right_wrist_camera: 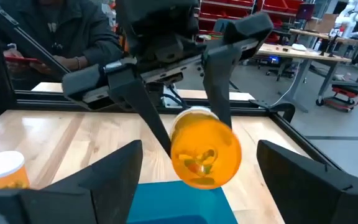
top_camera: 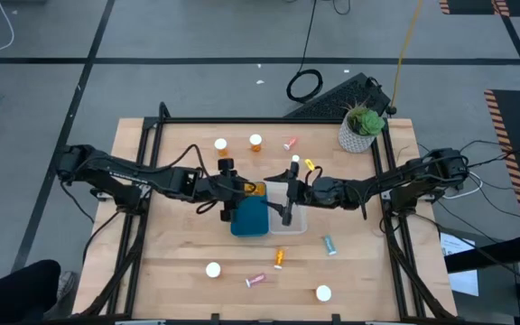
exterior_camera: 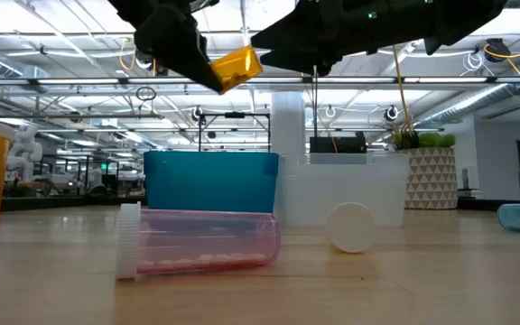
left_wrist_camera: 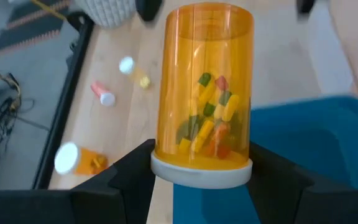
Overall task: Pick and place medicine bottles into bin by pill shape (circle, oval)
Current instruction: Put the large orange pill bottle into the blue transparent bin
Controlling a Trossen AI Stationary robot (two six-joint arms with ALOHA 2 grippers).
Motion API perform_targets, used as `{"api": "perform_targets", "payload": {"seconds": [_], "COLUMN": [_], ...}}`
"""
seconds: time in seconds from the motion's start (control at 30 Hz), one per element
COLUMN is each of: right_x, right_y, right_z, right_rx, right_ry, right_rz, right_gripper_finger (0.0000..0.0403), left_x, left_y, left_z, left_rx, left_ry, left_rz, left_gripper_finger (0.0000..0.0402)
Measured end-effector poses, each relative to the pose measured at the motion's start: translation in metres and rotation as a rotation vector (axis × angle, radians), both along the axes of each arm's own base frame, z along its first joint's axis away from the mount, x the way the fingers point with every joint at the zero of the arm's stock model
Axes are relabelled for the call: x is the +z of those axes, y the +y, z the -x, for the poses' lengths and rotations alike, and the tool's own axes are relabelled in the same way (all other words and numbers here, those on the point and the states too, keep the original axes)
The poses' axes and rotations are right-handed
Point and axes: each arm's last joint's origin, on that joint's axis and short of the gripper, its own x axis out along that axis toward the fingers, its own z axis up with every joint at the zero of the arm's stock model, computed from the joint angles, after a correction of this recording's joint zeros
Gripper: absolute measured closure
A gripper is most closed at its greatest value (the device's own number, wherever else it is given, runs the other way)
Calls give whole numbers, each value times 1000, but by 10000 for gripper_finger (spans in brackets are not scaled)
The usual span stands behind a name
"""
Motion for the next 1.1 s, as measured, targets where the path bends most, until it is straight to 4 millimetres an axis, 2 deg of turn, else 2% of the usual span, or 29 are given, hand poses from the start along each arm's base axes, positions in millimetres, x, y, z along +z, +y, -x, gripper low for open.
{"api": "perform_targets", "payload": {"seconds": [0.3,0.83,0.97,1.1], "right_x": [1,2,2,2], "right_y": [0,0,0,0], "right_z": [0,0,0,0], "right_rx": [3,4,4,4], "right_ry": [-15,-16,-15,-15], "right_rz": [4,3,3,3], "right_gripper_finger": [107,222,228,217], "left_x": [1,2,2,2], "left_y": [-3,-3,-3,-3], "left_z": [-4,-5,-5,-5], "left_rx": [-33,-33,-33,-33], "left_ry": [-27,-44,-44,-45], "left_rz": [-4,-1,-1,-1], "left_gripper_finger": [183,183,183,180]}}
